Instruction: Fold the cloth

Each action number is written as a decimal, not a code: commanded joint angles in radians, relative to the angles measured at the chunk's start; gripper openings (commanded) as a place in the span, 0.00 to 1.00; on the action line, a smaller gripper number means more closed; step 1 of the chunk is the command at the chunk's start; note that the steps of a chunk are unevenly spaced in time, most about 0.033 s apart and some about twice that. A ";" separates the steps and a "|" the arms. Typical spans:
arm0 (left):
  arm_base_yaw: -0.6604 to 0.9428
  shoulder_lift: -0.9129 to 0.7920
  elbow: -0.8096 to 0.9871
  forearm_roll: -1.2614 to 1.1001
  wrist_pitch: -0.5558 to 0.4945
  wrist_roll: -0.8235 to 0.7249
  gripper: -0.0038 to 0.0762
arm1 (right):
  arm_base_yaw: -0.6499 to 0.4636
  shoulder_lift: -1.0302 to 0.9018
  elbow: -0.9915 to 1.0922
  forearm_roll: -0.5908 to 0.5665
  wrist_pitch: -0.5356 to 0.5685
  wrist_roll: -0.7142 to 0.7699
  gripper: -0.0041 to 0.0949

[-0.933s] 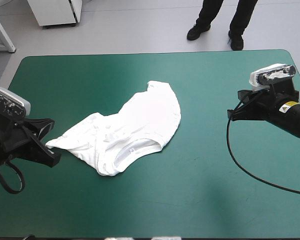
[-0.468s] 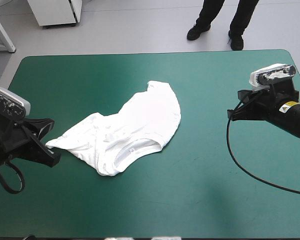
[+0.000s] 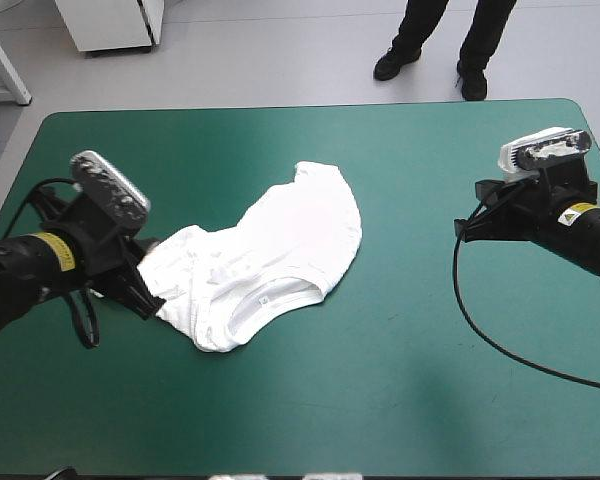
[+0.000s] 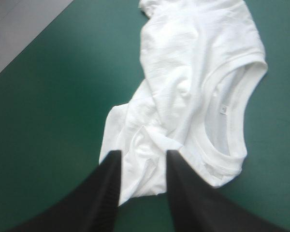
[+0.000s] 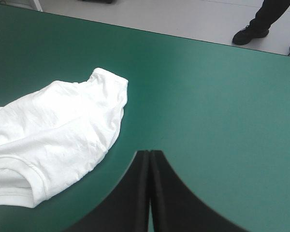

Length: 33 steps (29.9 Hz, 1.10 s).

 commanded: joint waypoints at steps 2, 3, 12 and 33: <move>-0.088 0.032 -0.023 0.007 0.041 -0.001 0.81 | 0.004 -0.018 -0.031 0.025 -0.064 -0.007 0.02; -0.097 0.034 -0.018 0.007 0.041 -0.021 0.86 | 0.004 -0.018 -0.031 0.025 -0.064 -0.007 0.02; -0.106 -0.007 0.317 -0.091 0.043 0.012 0.82 | 0.004 -0.018 -0.031 0.024 -0.066 -0.011 0.02; -0.106 0.269 0.568 -0.063 -0.304 0.108 0.82 | 0.004 0.096 -0.072 0.024 -0.099 -0.007 0.02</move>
